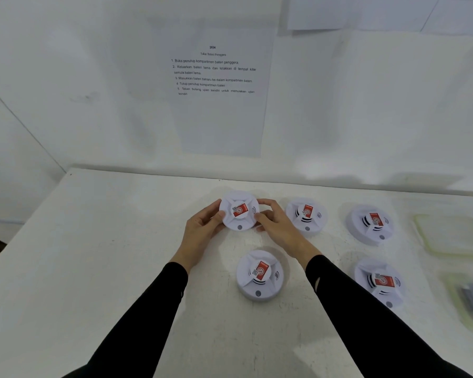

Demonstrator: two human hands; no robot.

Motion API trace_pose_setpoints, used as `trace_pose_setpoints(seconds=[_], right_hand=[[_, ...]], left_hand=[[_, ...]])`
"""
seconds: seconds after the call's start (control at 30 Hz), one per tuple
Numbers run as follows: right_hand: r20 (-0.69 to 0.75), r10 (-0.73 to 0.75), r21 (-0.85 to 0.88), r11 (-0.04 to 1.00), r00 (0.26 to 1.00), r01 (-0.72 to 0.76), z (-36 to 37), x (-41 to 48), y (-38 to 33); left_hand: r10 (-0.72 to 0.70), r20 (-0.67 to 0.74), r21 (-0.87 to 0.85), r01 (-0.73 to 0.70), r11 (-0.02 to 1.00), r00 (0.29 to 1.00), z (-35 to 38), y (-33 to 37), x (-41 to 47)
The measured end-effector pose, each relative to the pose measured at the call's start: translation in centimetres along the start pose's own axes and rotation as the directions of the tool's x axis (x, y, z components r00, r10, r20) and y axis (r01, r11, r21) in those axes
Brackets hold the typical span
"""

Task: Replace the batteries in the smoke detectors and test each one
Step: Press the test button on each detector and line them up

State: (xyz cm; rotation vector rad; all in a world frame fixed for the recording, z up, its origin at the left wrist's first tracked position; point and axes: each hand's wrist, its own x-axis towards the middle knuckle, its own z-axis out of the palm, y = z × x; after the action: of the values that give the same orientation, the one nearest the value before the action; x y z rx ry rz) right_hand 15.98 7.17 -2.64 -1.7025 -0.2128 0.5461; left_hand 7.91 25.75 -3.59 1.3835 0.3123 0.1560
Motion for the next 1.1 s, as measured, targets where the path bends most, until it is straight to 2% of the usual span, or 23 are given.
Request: trace_pose_setpoints(seconds=[0.27,0.43,0.63,0.8,0.9,1.0,1.07,1.1], right_hand=[[-0.055,-0.049,-0.039,0.998,0.997,0.047,0.5,-0.7,0.0],[-0.124,-0.107,-0.127,0.988,0.986,0.092,0.8,-0.9,0.3],[-0.107,-0.139,-0.247,0.963,0.985,0.109,1.0,-0.5,0.9],[-0.092,-0.144,-0.272,0.956,0.985,0.114,1.0,-1.4,-0.2],[-0.207,-0.222,-0.246,0.955,0.953,0.169,-0.3,-3.0,-0.4],[-0.459,-0.343,-0.248,0.935,0.82,0.252,-3.7,-4.7,-0.4],[-0.601,-0.251,-0.166,0.968,0.759,0.189,-6.5,-5.1,-0.3],[-0.628,-0.189,-0.134,0.982,0.755,0.134,-7.6,-5.2,-0.3]], left_hand=[[0.017,-0.023,0.048,-0.016,0.999,1.0,-0.1,-0.3,0.1],[0.088,-0.107,0.306,-0.051,0.951,0.99,0.0,-1.3,0.1],[0.126,-0.163,0.426,-0.045,0.903,0.978,0.4,-1.8,0.0],[0.129,-0.183,0.391,-0.048,0.919,0.975,0.6,-1.7,-0.2],[0.148,-0.272,0.277,-0.07,0.958,0.951,0.8,-1.2,-0.5],[0.274,-0.383,0.269,-0.177,0.947,0.882,2.1,-0.2,-1.1],[0.323,-0.38,0.254,-0.238,0.938,0.867,4.1,1.2,-1.2],[0.322,-0.334,0.245,-0.248,0.937,0.886,5.4,1.9,-1.0]])
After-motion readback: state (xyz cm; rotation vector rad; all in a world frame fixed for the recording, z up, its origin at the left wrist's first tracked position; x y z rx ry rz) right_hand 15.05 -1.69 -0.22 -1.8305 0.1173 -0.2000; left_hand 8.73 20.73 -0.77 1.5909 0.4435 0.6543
